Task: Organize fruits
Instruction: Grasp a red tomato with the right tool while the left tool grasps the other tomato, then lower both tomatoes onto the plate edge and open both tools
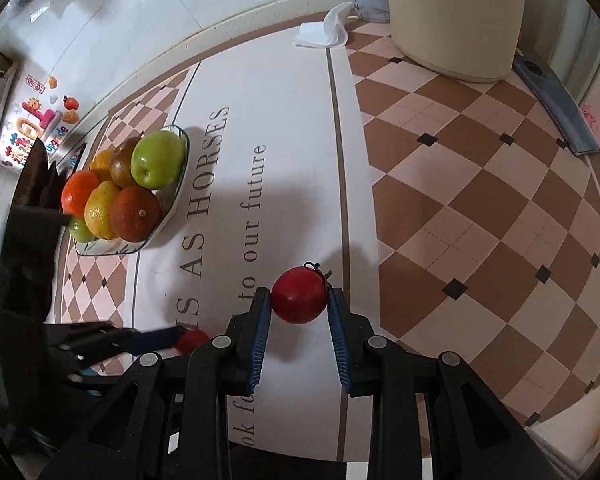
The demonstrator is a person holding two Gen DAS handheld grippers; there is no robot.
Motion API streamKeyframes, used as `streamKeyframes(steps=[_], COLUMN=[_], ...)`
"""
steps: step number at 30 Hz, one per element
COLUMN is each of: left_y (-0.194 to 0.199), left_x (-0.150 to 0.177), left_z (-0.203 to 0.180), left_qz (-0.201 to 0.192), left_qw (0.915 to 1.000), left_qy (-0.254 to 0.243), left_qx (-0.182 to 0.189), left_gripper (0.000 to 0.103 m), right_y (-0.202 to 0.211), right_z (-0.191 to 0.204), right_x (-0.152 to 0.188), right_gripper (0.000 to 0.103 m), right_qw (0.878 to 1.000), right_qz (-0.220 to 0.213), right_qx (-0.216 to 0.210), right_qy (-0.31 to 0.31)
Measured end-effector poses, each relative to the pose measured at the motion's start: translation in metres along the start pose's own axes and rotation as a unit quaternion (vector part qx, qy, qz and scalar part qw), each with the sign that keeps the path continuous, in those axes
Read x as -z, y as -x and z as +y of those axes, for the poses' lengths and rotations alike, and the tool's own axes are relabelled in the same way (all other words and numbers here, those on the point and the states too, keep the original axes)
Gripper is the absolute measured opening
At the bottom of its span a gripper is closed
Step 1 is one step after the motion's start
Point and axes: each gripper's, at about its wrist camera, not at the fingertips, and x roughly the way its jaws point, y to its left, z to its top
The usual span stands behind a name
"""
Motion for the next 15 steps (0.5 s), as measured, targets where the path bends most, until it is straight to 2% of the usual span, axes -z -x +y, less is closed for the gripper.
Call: streamKeyframes(steps=[4, 7, 12, 15], left_y=[0.001, 0.007, 0.034, 0.06], left_x=[0.002, 0.005, 0.007, 0.014], left_z=[-0.006, 0.001, 0.036, 0.073], left_qz=[-0.017, -0.024, -0.041, -0.06], left_qw=[0.9994, 0.9994, 0.9985, 0.9931], left_qy=[-0.025, -0.016, 0.037, 0.093], left_qx=[-0.017, -0.019, 0.008, 0.039], left_gripper=[0.027, 0.027, 0.027, 0.027], right_y=[0.005, 0.013, 0.029, 0.033], right_z=[0.003, 0.008, 0.023, 0.039], right_x=[-0.005, -0.011, -0.023, -0.027], right_gripper=[0.032, 0.032, 0.032, 0.032], right_qw=[1.0, 1.0, 0.999, 0.998], right_qz=[-0.004, -0.013, -0.03, -0.036], right_qx=[-0.006, -0.012, -0.027, -0.044], right_qy=[-0.003, 0.001, 0.011, 0.019])
